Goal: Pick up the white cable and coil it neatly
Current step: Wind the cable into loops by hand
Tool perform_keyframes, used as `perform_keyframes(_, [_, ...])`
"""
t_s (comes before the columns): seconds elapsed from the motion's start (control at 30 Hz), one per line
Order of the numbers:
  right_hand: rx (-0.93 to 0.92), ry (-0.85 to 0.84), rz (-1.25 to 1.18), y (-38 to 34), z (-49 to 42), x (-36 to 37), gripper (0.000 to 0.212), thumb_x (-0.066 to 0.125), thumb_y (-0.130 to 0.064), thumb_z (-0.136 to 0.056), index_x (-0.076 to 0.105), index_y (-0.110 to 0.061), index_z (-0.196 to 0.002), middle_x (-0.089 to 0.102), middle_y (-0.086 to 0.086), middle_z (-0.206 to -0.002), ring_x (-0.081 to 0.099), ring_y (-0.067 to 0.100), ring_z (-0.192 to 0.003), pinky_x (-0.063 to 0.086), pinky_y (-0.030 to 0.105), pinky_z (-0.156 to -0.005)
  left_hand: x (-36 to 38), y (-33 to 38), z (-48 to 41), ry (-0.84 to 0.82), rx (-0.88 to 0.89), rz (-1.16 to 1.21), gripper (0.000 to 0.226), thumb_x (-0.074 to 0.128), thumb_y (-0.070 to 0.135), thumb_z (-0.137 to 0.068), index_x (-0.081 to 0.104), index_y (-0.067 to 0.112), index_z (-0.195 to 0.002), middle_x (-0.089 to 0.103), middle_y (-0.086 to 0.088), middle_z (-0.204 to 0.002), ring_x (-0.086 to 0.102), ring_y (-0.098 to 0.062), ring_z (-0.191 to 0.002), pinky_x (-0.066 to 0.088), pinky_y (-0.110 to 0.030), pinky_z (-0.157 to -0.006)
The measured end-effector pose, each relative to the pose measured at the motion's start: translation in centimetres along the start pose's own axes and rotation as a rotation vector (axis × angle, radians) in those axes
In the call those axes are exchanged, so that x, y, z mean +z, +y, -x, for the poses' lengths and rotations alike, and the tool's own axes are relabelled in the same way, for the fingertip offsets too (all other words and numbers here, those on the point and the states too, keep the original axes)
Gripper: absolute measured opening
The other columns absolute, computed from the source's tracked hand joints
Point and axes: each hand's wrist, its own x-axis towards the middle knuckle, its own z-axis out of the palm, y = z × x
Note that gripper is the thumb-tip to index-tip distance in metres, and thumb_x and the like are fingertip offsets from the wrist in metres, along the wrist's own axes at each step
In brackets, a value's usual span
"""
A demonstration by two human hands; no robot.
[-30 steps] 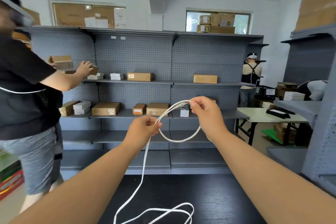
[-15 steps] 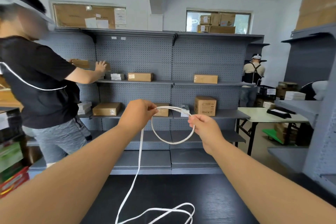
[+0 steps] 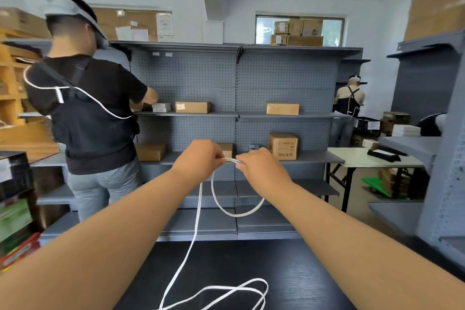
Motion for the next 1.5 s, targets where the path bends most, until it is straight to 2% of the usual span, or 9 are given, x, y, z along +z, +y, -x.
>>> perform_keyframes(0.23, [-0.005, -0.143, 0.117, -0.4, -0.4, -0.4, 0.029, 0.039, -0.020, -0.099, 0.061, -0.001, -0.102, 0.059, 0.016, -0.096, 0.057, 0.032, -0.093, 0.035, 0.033, -0.066, 0.5, -0.3, 0.1, -0.023, 0.024, 0.034, 0.018, 0.059, 0.024, -0.089, 0.072, 0.013, -0.096, 0.068, -0.006, -0.085, 0.061, -0.022, -0.081, 0.047, -0.028, -0.072])
perform_keyframes(0.37, [0.003, -0.161, 0.135, -0.7, -0.5, -1.6, 0.028, 0.038, -0.019, -0.099, 0.061, -0.005, -0.094, 0.062, 0.017, -0.099, 0.053, 0.030, -0.085, 0.032, 0.031, -0.065, 1.3, -0.8, 0.6, 0.020, -0.038, 0.268, 0.015, 0.063, 0.024, -0.086, 0.069, 0.011, -0.090, 0.064, -0.001, -0.077, 0.055, -0.015, -0.073, 0.042, -0.025, -0.062])
perform_keyframes(0.5, [0.052, -0.125, 0.105, 0.0, -0.5, -2.4, 0.026, 0.039, -0.015, -0.098, 0.055, -0.008, -0.078, 0.057, 0.012, -0.082, 0.049, 0.026, -0.077, 0.034, 0.031, -0.064, 2.6, -1.5, 1.4, -0.036, -0.104, 0.564, 0.011, 0.065, 0.020, -0.085, 0.067, 0.009, -0.084, 0.070, -0.007, -0.078, 0.061, -0.016, -0.072, 0.050, -0.032, -0.077])
perform_keyframes(0.67, [0.124, -0.040, -0.022, 0.7, -0.5, -3.4, 0.028, 0.041, -0.014, -0.095, 0.062, 0.001, -0.084, 0.062, 0.015, -0.083, 0.055, 0.029, -0.081, 0.042, 0.035, -0.068, 4.3, -1.7, 2.5, -0.083, -0.184, 0.809, 0.005, 0.067, 0.014, -0.083, 0.066, 0.019, -0.082, 0.069, 0.000, -0.077, 0.063, -0.011, -0.074, 0.050, -0.029, -0.080])
perform_keyframes(0.9, [0.270, 0.172, -0.210, 2.0, -0.5, -3.8, 0.039, 0.047, -0.017, -0.093, 0.048, -0.010, -0.055, 0.044, 0.003, -0.054, 0.042, 0.023, -0.063, 0.031, 0.030, -0.058, 5.9, -1.7, 3.3, -0.086, -0.240, 0.950, 0.007, 0.068, 0.012, -0.083, 0.066, 0.018, -0.086, 0.069, -0.006, -0.084, 0.064, -0.018, -0.082, 0.049, -0.033, -0.083])
perform_keyframes(1.1, [0.399, 0.334, -0.467, 2.4, -0.2, -3.0, 0.028, 0.051, -0.017, -0.093, 0.070, 0.000, -0.082, 0.069, 0.016, -0.080, 0.062, 0.031, -0.076, 0.049, 0.037, -0.072, 6.3, -1.7, 3.0, -0.019, -0.271, 1.071, 0.005, 0.066, 0.008, -0.084, 0.066, 0.010, -0.089, 0.069, -0.011, -0.084, 0.064, -0.021, -0.083, 0.052, -0.029, -0.083])
perform_keyframes(1.27, [0.572, 0.368, -0.787, 2.4, 0.4, -1.3, 0.022, 0.051, -0.014, -0.093, 0.068, -0.001, -0.087, 0.061, 0.003, -0.068, 0.059, 0.018, -0.063, 0.054, 0.038, -0.076, 5.0, -2.0, 2.1, 0.107, -0.247, 0.988, 0.010, 0.064, 0.003, -0.085, 0.065, 0.013, -0.082, 0.065, -0.004, -0.076, 0.062, -0.015, -0.073, 0.056, -0.023, -0.073])
perform_keyframes(1.33, [0.633, 0.346, -0.912, 2.3, 0.8, -0.6, 0.019, 0.049, -0.014, -0.094, 0.064, -0.008, -0.083, 0.060, 0.000, -0.070, 0.057, 0.011, -0.061, 0.055, 0.035, -0.078, 4.3, -2.4, 1.4, 0.178, -0.205, 0.841, 0.012, 0.066, 0.005, -0.083, 0.066, 0.017, -0.081, 0.065, 0.000, -0.074, 0.060, -0.014, -0.069, 0.055, -0.029, -0.077])
perform_keyframes(1.5, [0.783, 0.211, -1.149, 2.4, 1.3, 1.4, 0.016, 0.051, -0.012, -0.094, 0.061, -0.007, -0.083, 0.060, 0.005, -0.074, 0.058, 0.011, -0.066, 0.055, 0.033, -0.086, 2.2, -2.6, 0.4, 0.232, -0.051, 0.465, 0.014, 0.066, 0.013, -0.084, 0.072, 0.018, -0.095, 0.072, -0.001, -0.087, 0.063, -0.013, -0.079, 0.047, -0.013, -0.074])
